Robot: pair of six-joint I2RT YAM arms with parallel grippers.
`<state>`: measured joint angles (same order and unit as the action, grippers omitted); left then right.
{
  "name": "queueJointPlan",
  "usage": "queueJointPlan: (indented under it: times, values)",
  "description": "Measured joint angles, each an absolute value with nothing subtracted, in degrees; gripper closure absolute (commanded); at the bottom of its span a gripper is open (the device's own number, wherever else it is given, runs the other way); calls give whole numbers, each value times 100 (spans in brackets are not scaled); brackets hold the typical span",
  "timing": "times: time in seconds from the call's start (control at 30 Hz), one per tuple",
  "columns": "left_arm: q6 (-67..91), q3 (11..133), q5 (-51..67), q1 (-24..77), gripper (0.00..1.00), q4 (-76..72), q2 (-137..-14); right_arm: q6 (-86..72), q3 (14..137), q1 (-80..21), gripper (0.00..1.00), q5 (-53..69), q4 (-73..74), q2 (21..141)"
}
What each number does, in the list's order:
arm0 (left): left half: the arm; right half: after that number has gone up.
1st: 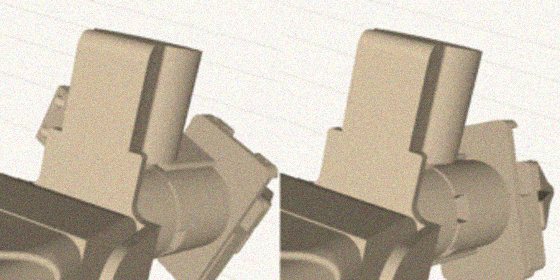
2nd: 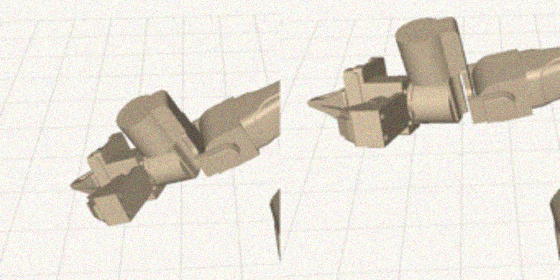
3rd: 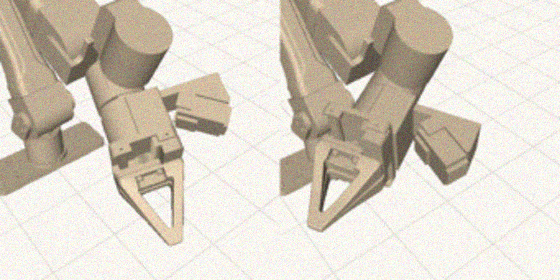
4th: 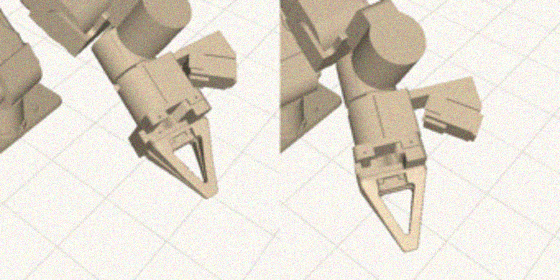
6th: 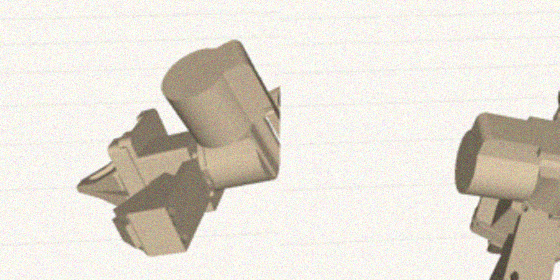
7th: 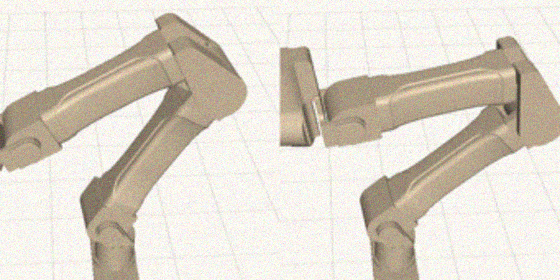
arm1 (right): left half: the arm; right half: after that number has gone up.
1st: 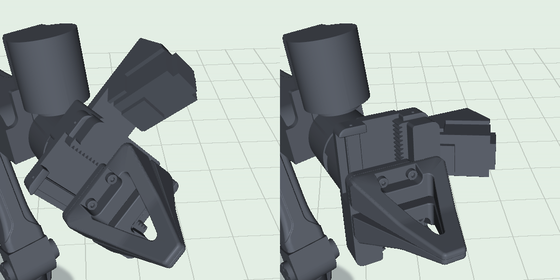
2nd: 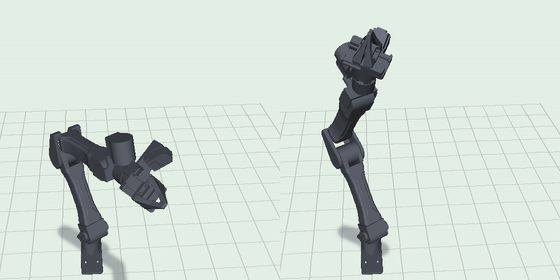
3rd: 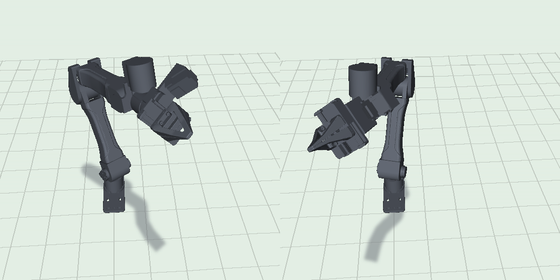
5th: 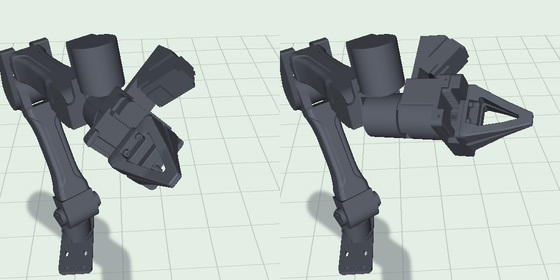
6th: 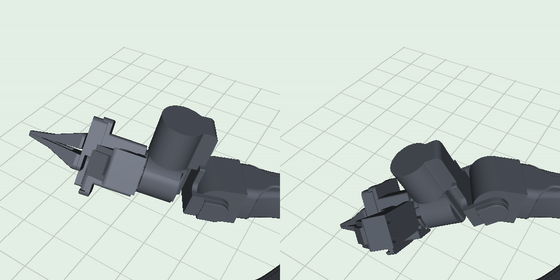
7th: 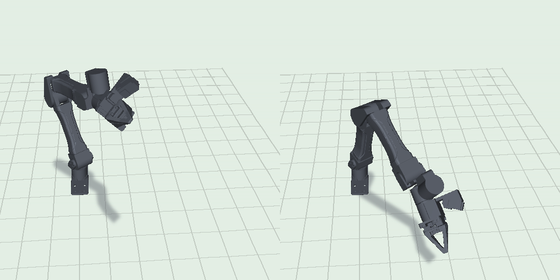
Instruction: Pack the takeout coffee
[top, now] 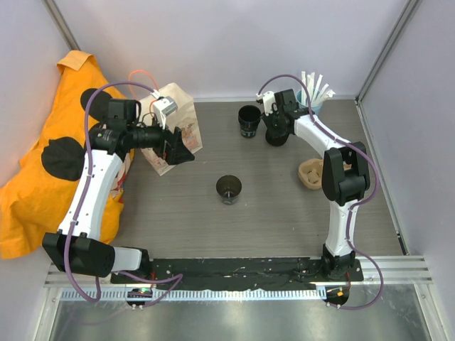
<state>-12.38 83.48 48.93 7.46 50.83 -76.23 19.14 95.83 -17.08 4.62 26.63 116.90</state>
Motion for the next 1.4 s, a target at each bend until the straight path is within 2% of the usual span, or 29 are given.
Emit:
queueJointPlan:
  times: [0.27,0.97,1.2,1.4]
  values:
    - [-1236,8348,4895,746,0,5081,-7623,1911,9583,-1708,82,464,2663,11690]
    - [-1227,8348,4912,746,0,5078,-7623,1916,9730,-1708,84,368,2733,11566]
    - [-1208,8289,4912,746,0,5002,-7623,1826,9736,-1691,84,775,2956,10844]
    - [-1184,8173,4952,775,0,4851,-7623,1450,9736,-1474,84,1927,3098,9802]
